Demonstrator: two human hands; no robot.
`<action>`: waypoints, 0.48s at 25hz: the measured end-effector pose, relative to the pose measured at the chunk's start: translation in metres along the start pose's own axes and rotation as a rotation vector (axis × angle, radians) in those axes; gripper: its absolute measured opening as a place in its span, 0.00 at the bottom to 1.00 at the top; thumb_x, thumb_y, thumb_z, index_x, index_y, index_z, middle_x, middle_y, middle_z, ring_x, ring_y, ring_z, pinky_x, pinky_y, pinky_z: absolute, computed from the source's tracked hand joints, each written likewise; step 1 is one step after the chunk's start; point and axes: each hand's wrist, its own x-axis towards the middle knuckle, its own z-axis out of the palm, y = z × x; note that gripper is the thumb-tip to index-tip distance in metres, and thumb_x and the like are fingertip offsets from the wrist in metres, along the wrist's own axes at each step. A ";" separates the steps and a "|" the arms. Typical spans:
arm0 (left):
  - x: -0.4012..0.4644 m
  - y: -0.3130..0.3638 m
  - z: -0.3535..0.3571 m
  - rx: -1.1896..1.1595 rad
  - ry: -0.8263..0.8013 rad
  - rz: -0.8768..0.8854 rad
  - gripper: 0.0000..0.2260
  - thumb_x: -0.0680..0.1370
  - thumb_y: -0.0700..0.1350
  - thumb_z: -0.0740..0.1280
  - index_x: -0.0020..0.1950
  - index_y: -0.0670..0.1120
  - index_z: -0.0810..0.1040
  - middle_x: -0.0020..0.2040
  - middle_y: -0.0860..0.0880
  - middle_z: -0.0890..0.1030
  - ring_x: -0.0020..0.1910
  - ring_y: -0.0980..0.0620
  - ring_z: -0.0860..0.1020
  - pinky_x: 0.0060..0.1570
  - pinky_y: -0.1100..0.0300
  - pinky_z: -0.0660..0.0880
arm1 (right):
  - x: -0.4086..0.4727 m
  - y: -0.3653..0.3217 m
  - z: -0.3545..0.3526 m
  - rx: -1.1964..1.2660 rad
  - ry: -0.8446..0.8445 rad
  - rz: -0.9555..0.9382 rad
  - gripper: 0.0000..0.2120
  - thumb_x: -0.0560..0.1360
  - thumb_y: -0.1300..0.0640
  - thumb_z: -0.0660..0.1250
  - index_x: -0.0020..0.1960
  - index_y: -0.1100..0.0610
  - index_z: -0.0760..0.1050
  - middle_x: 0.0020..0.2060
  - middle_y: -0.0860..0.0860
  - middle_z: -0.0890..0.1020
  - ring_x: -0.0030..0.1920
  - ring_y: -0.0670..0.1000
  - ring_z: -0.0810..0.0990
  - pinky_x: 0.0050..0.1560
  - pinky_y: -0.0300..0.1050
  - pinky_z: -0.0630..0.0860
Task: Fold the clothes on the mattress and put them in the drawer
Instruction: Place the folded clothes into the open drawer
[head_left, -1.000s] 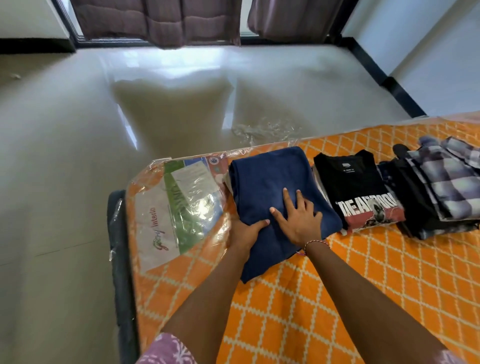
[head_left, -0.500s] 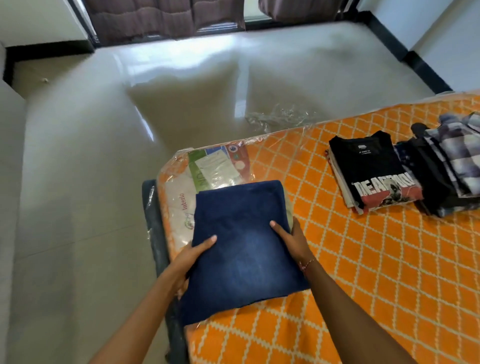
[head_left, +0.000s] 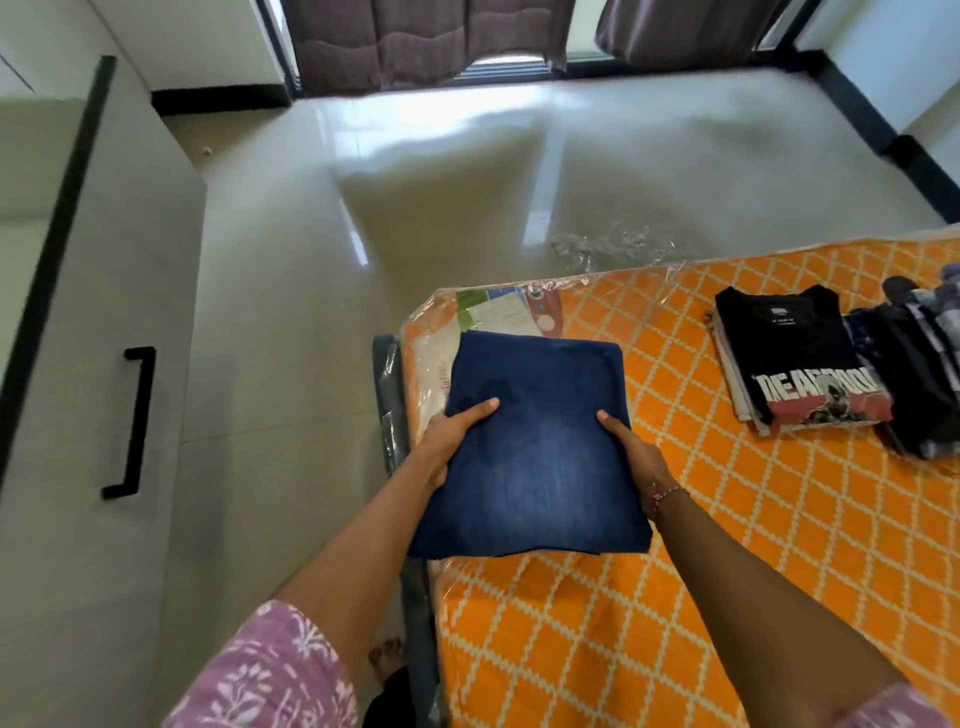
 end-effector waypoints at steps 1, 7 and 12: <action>-0.012 0.008 -0.008 -0.012 0.007 0.023 0.22 0.70 0.48 0.75 0.62 0.43 0.78 0.54 0.46 0.83 0.53 0.47 0.81 0.54 0.54 0.78 | -0.011 -0.010 0.009 -0.015 0.001 -0.026 0.26 0.67 0.41 0.73 0.54 0.61 0.79 0.52 0.57 0.82 0.52 0.60 0.80 0.58 0.59 0.76; -0.107 0.071 -0.078 -0.018 0.140 0.183 0.23 0.69 0.52 0.75 0.61 0.44 0.78 0.55 0.46 0.83 0.53 0.47 0.81 0.55 0.52 0.78 | -0.084 -0.081 0.084 -0.142 -0.168 -0.169 0.24 0.68 0.41 0.72 0.54 0.60 0.79 0.52 0.56 0.82 0.51 0.58 0.80 0.52 0.52 0.77; -0.212 0.118 -0.178 -0.172 0.347 0.413 0.22 0.70 0.51 0.75 0.61 0.45 0.78 0.57 0.47 0.82 0.53 0.49 0.81 0.54 0.54 0.78 | -0.154 -0.145 0.217 -0.344 -0.419 -0.353 0.29 0.68 0.37 0.71 0.59 0.57 0.78 0.56 0.55 0.81 0.57 0.58 0.78 0.63 0.54 0.72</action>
